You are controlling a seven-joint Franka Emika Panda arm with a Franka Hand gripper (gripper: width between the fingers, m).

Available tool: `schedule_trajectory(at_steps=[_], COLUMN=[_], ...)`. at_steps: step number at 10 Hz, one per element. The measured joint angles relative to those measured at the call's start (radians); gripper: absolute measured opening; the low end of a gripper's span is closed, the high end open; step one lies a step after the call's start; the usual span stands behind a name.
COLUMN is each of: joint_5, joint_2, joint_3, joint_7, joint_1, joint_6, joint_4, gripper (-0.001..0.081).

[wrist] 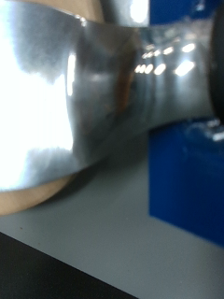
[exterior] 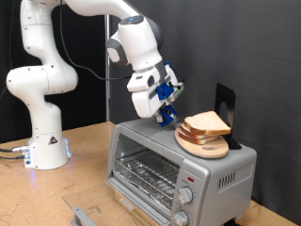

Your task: Make a piece of toast with the oven

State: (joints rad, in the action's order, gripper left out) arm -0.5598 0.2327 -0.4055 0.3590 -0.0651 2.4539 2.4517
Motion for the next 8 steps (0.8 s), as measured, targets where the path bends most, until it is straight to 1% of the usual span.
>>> schedule_trajectory(at_steps=[4, 6, 8], joint_5=[0.0, -0.001, 0.001], joint_2=[0.004, 0.016, 0.029], joint_3=[0.002, 0.008, 0.016], joint_7=[-0.026, -0.034, -0.034], joint_1=[0.0, 0.0, -0.001], joint_6=[-0.007, -0.032, -0.076], joint_4=[-0.006, -0.01, -0.014], gripper=[0.0368, 0.0368, 0.0368])
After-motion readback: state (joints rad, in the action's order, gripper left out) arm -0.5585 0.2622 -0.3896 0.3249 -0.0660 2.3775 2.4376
